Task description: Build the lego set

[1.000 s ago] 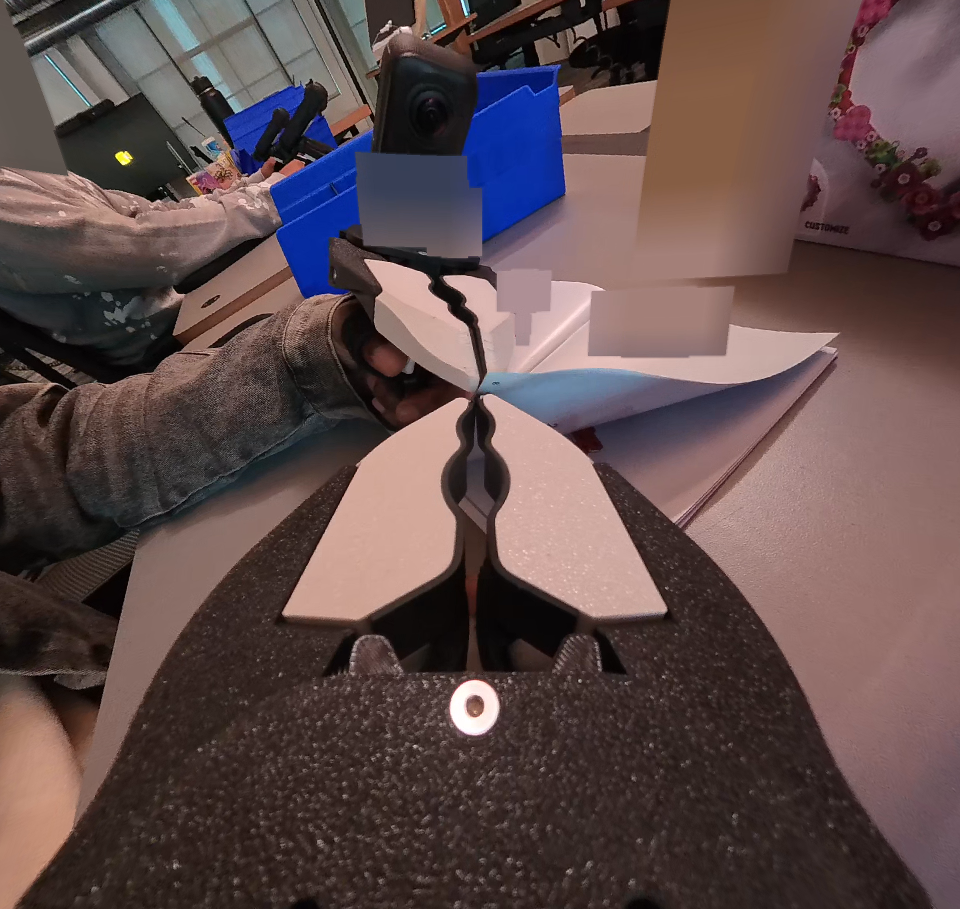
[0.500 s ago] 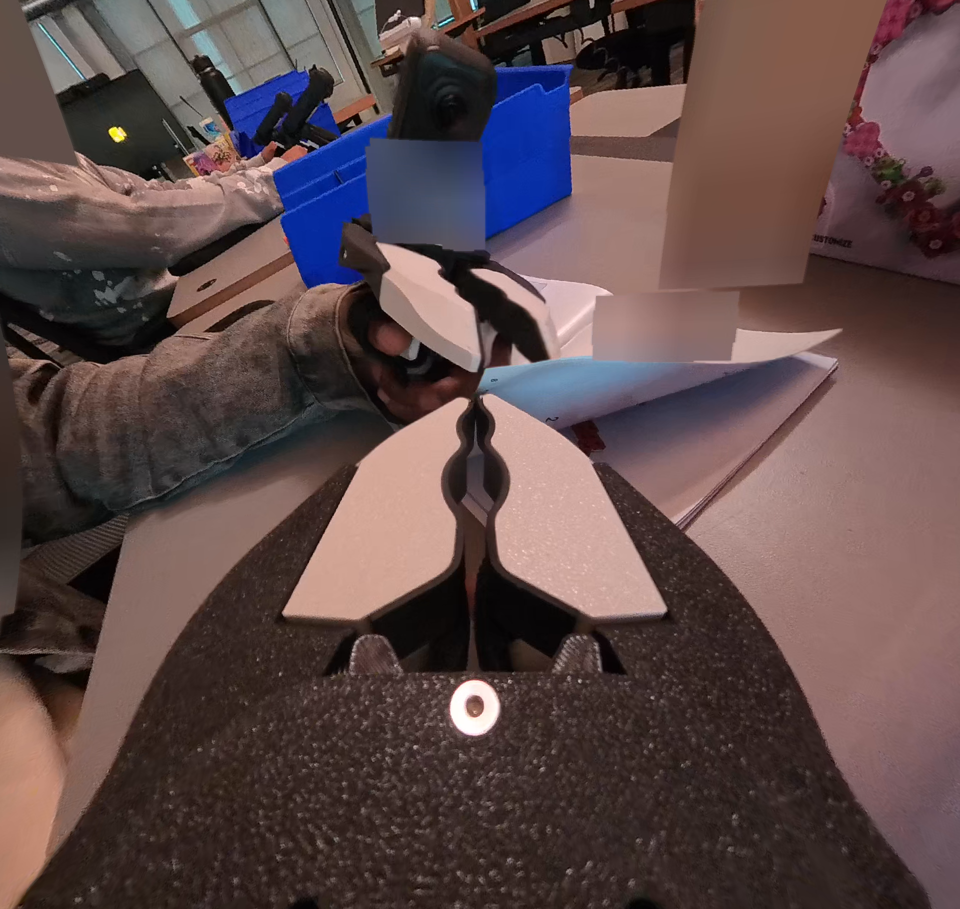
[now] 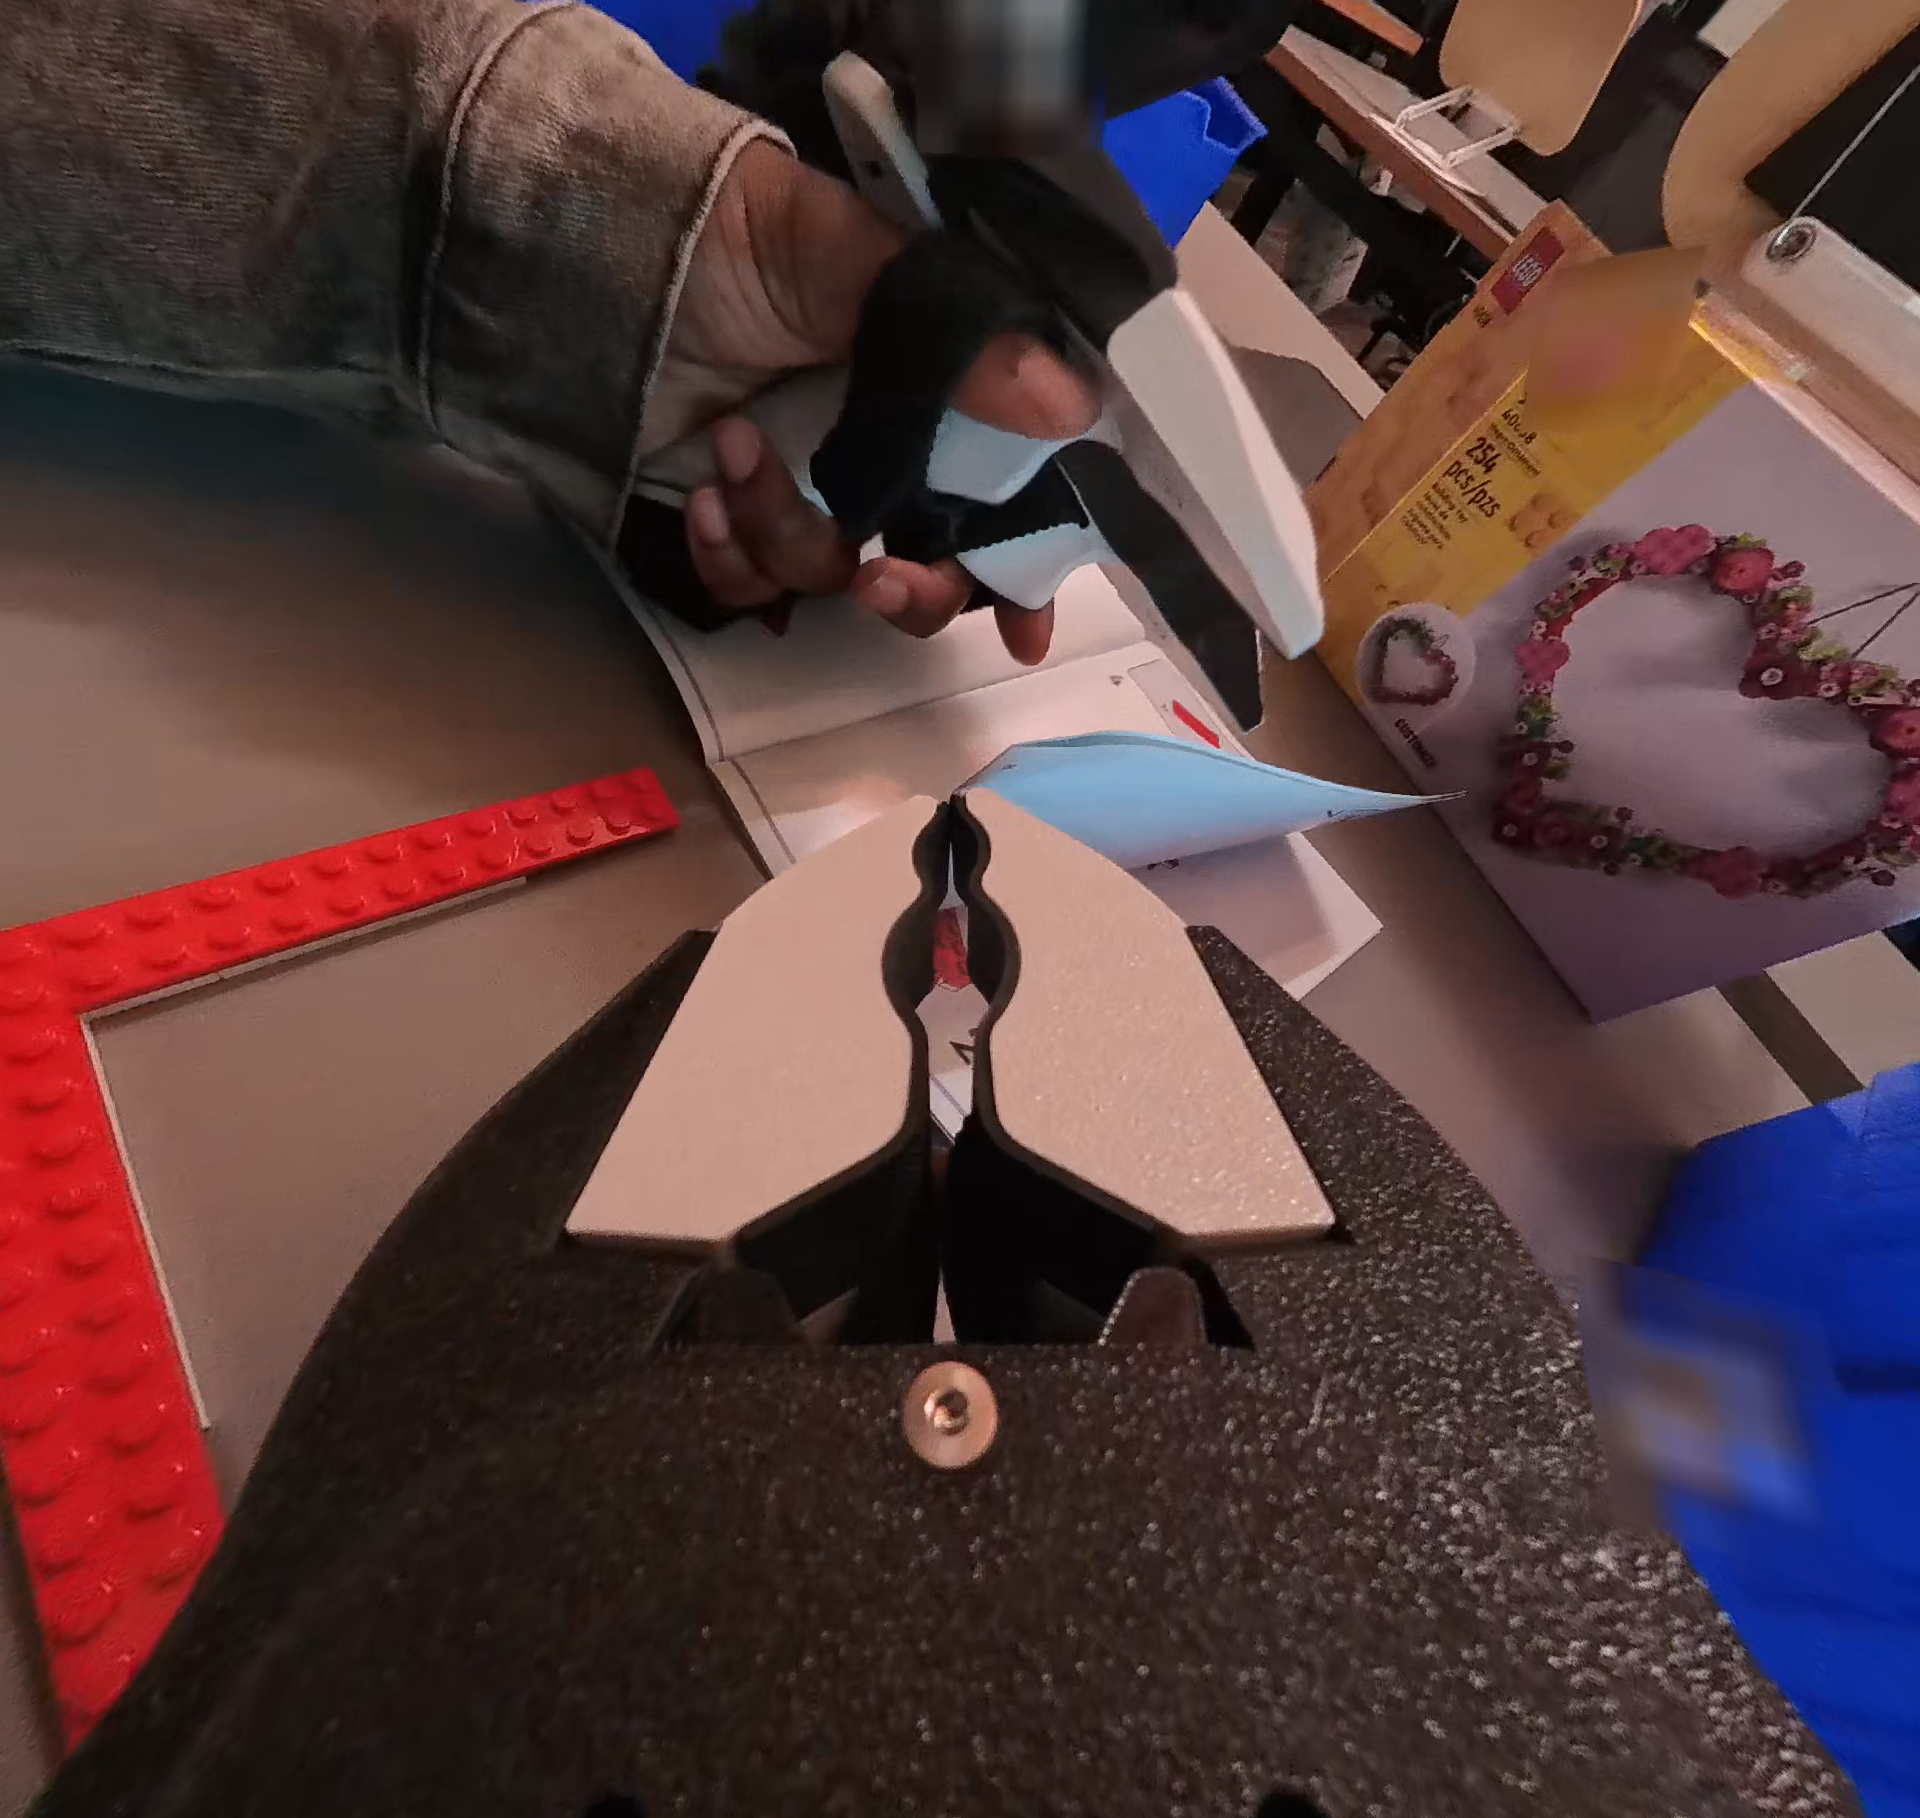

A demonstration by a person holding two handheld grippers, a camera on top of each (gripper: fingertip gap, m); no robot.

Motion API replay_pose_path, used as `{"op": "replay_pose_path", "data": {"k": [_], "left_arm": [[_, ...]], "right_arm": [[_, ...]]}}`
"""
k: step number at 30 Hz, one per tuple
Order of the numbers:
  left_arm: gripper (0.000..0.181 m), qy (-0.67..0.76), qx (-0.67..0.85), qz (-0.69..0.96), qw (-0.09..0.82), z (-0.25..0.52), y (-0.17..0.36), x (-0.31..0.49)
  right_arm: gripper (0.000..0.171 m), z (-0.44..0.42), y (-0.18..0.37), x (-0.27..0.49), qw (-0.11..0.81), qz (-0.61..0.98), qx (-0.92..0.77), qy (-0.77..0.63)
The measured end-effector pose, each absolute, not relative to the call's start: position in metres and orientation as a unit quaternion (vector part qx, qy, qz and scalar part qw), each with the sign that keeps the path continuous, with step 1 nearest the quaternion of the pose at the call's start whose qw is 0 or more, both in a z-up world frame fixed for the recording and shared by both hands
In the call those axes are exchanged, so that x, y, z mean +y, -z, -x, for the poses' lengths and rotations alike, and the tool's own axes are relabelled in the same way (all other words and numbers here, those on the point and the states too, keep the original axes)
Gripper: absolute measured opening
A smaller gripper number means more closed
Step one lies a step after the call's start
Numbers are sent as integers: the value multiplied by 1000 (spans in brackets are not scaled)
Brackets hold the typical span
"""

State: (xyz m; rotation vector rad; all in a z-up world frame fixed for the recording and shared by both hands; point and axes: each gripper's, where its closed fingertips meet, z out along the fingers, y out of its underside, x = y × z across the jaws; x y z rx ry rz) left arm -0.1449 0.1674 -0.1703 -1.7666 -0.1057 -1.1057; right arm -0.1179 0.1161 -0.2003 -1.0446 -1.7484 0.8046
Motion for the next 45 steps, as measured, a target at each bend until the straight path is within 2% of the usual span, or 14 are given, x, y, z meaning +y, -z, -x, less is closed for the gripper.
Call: {"op": "replay_pose_path", "data": {"k": [5, 34, 38, 42, 44, 45], "left_arm": [[37, 433, -71, 747, 500, 153, 183, 172], [30, 410, -55, 775, 479, 153, 200, 172], [29, 408, -54, 779, 474, 153, 203, 171], [28, 407, -52, 781, 470, 152, 204, 171], [28, 408, -52, 781, 470, 152, 204, 171], [28, 409, -52, 780, 470, 152, 204, 171]], "right_arm": [[0, 117, 198, 116, 460, 425, -704, -334], [0, 116, 199, 116, 458, 428, -705, -331], [21, 114, 196, 119, 455, 436, -696, -345], [25, 112, 180, 126, 475, 445, -659, -377], [26, 112, 184, 128, 452, 469, -651, -389], [33, 113, 190, 127, 431, 483, -652, -394]]}}
